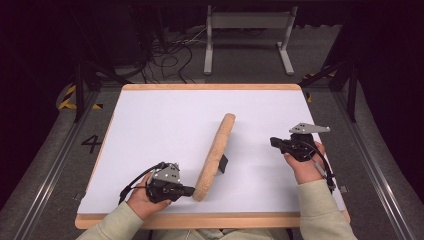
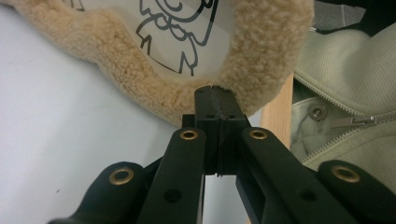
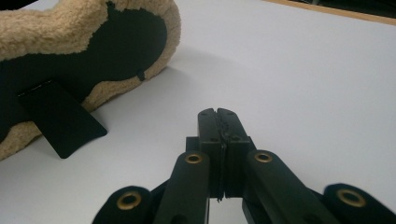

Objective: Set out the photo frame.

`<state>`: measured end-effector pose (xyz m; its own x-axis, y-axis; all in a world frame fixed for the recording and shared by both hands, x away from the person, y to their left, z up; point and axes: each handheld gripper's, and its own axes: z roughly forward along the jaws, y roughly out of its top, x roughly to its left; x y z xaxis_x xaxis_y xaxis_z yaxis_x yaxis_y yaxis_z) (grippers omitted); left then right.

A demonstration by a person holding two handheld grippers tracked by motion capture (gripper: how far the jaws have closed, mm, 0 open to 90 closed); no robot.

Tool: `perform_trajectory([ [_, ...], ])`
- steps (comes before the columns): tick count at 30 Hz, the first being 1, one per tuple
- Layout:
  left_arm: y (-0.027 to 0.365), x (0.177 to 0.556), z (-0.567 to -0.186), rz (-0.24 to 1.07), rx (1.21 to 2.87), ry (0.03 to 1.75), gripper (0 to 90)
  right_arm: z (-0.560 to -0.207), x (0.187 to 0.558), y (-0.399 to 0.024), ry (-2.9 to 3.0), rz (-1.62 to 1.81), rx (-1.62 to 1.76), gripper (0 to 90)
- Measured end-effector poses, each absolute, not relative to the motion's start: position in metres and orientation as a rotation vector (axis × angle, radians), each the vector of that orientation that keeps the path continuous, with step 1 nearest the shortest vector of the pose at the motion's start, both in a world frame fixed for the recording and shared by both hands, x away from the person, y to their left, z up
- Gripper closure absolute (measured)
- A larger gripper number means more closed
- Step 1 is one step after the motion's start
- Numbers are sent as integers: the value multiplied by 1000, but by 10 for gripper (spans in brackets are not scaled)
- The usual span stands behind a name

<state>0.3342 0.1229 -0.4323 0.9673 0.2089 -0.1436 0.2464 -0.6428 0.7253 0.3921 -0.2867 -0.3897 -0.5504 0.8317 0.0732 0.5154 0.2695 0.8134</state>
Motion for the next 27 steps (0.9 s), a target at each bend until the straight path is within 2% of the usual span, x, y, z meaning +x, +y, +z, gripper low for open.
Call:
perform_trajectory([
  [27,66,343,-440,-185,2279,210,899,-380,384,-290,2171,1223,1233,872],
])
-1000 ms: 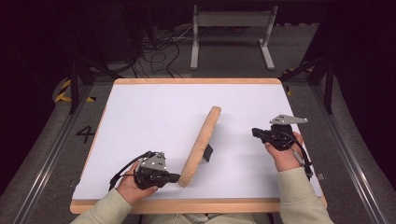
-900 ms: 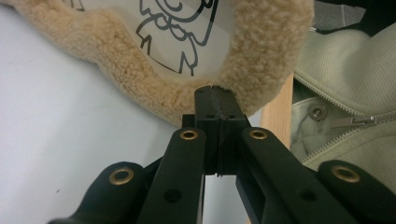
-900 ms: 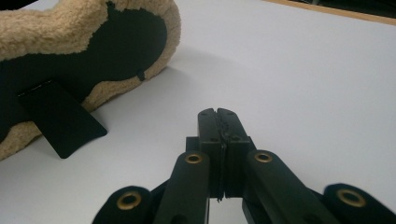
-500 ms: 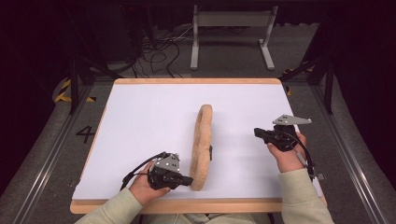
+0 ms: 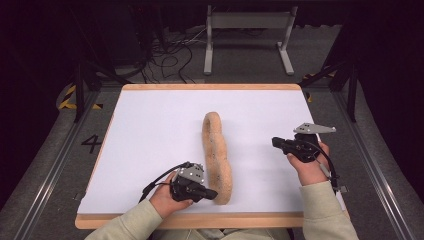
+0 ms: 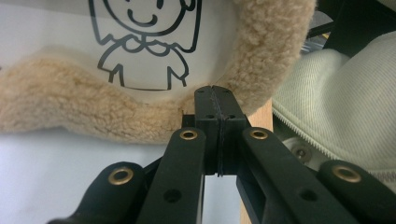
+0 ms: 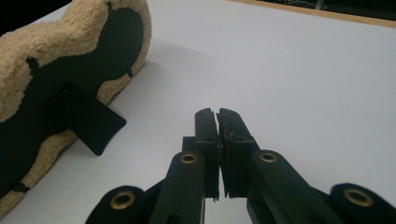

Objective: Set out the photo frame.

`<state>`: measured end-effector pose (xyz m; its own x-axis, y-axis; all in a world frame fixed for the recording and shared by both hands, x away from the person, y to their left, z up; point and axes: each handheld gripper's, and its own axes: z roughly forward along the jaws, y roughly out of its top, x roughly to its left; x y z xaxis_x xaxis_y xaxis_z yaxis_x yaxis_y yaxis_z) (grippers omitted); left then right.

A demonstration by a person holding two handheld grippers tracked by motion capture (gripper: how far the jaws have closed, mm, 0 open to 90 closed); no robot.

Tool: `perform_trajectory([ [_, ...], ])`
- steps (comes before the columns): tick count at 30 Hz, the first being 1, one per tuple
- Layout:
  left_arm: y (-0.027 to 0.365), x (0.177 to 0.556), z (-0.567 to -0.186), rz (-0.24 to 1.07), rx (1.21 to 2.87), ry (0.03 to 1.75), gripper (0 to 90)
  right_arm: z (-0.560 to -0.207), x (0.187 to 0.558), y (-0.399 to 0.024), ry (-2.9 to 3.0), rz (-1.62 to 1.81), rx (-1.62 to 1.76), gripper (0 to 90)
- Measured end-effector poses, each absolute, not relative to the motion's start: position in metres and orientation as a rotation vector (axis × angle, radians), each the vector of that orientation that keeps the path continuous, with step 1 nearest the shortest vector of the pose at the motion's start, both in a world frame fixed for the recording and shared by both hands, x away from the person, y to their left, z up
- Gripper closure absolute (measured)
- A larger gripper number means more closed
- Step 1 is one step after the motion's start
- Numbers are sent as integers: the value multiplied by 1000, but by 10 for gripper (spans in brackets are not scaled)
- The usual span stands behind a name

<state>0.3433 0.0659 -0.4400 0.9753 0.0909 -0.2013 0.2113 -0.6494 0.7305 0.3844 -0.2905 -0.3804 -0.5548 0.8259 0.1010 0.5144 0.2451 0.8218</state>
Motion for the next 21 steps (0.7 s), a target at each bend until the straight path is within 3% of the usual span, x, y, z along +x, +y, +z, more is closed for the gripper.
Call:
perform_trajectory([
  [12,57,345,-439,-192,2279,223,881,-375,383,-285,2222,1233,1234,839],
  [21,89,352,-427,-77,2230,326,781,-355,378,-254,2258,1324,1269,568],
])
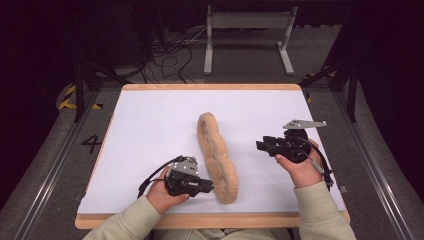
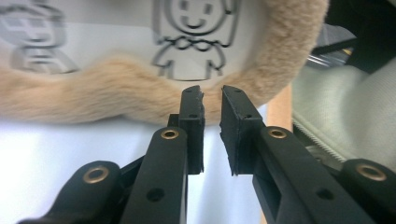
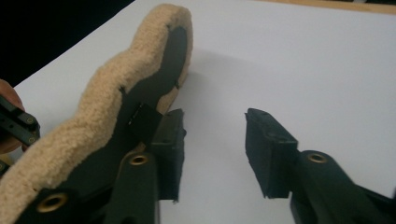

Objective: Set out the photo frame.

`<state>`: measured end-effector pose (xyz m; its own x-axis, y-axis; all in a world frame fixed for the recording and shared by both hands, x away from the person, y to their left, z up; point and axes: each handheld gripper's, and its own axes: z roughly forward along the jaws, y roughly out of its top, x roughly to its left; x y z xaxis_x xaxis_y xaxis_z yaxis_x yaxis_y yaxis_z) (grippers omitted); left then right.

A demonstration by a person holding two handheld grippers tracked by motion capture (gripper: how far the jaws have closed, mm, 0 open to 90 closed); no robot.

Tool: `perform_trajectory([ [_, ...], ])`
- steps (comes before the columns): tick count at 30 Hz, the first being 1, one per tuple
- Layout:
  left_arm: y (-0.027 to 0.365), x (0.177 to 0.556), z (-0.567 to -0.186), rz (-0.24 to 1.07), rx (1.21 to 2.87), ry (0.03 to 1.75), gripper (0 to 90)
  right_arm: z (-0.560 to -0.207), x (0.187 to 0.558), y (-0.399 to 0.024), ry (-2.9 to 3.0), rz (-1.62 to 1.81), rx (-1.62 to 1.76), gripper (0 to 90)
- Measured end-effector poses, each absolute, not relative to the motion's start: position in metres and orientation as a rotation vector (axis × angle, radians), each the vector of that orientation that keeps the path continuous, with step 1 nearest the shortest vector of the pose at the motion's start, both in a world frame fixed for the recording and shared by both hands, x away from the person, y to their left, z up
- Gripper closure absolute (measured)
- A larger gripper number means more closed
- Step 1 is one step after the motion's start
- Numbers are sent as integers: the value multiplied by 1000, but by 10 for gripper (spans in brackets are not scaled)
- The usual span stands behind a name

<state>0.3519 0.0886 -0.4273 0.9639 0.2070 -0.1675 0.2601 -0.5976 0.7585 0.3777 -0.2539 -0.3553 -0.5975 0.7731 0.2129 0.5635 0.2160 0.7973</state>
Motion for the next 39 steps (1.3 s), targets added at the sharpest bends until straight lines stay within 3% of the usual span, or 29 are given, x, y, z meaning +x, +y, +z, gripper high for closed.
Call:
perform_trajectory([
  [8,117,358,-419,24,2150,438,716,-334,377,-224,2305,1279,1184,425],
  [12,127,362,-418,67,2111,496,628,-329,379,-211,2333,1270,1167,404],
  [19,141,365,-418,117,2081,559,551,-324,383,-193,2384,1235,1137,373],
  [26,162,367,-418,176,2056,617,530,-326,392,-168,2435,1175,1124,212],
  [39,180,372,-420,205,2008,692,517,-343,410,-131,2520,1064,1161,197],
])
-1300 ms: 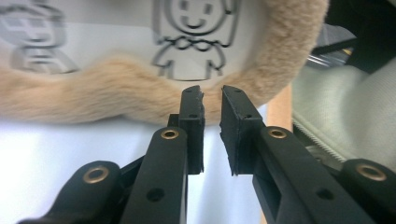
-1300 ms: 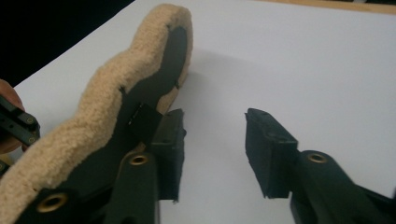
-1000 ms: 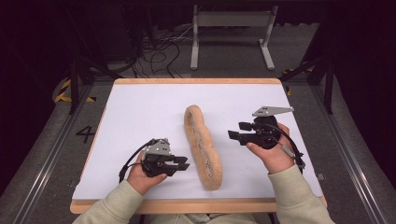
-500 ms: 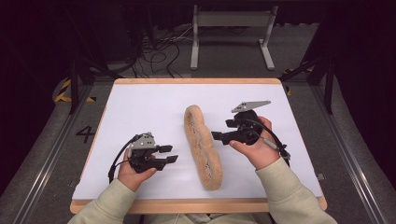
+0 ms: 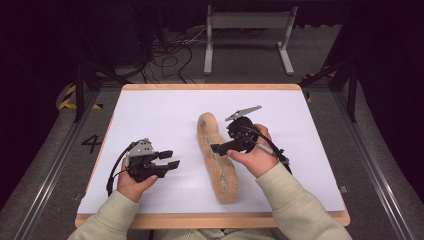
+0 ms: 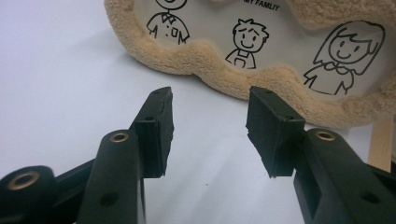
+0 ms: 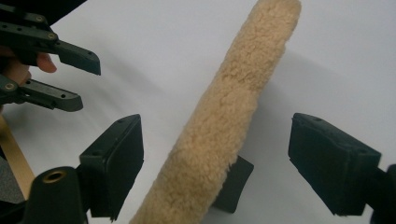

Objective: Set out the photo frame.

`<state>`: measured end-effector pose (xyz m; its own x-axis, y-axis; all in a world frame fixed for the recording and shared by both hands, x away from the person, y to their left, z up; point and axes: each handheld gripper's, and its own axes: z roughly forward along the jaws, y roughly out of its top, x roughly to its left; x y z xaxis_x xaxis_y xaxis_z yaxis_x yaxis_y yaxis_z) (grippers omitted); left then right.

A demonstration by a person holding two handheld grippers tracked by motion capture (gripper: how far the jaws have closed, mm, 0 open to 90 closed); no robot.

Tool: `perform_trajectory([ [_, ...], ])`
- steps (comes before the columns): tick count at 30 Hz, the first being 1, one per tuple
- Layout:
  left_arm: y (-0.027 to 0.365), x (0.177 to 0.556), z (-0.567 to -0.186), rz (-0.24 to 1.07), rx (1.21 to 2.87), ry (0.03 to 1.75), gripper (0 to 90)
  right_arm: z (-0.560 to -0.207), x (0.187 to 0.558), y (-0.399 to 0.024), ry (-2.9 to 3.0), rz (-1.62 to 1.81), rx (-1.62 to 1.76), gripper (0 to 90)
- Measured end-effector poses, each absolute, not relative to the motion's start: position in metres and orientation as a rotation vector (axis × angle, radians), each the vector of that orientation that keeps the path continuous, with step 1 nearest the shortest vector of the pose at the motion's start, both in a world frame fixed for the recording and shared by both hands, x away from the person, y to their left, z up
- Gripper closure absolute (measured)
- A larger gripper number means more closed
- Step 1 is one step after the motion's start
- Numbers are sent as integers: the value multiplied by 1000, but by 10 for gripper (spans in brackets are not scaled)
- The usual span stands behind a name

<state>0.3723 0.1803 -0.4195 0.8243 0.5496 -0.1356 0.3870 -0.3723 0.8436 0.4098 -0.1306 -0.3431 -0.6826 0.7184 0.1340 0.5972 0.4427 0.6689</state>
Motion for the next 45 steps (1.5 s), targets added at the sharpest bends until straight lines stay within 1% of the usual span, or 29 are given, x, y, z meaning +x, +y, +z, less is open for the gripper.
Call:
perform_trajectory([
  [4,179,372,-421,213,2010,696,517,-349,416,-124,2548,1031,1181,243],
  [5,179,372,-421,213,2010,696,516,-349,416,-124,2548,1031,1181,243],
  [7,179,372,-421,214,2017,692,516,-352,420,-122,2572,1026,1183,298],
  [14,178,372,-422,212,2019,693,514,-361,424,-111,2624,948,1213,306],
  [17,178,372,-422,212,2027,683,513,-365,426,-106,2644,906,1223,347],
  [18,178,372,-422,212,2027,683,513,-365,426,-106,2644,906,1223,347],
  [20,178,372,-422,212,2028,682,512,-369,427,-103,2678,862,1237,380],
  [21,177,372,-422,210,2027,685,512,-371,429,-102,2698,860,1260,415],
  [23,177,372,-422,211,2027,685,512,-371,429,-102,2701,862,1275,432],
  [25,177,372,-422,211,2028,683,511,-371,430,-102,2696,847,1293,470],
  [26,177,372,-422,211,2029,683,511,-371,429,-102,2686,834,1302,522],
  [27,177,372,-422,213,2030,679,511,-371,429,-102,2686,834,1302,522],
  [31,177,371,-422,215,2032,677,515,-370,429,-102,2684,787,1304,601],
  [45,177,371,-422,215,2027,680,513,-368,427,-98,2640,713,1455,683],
])
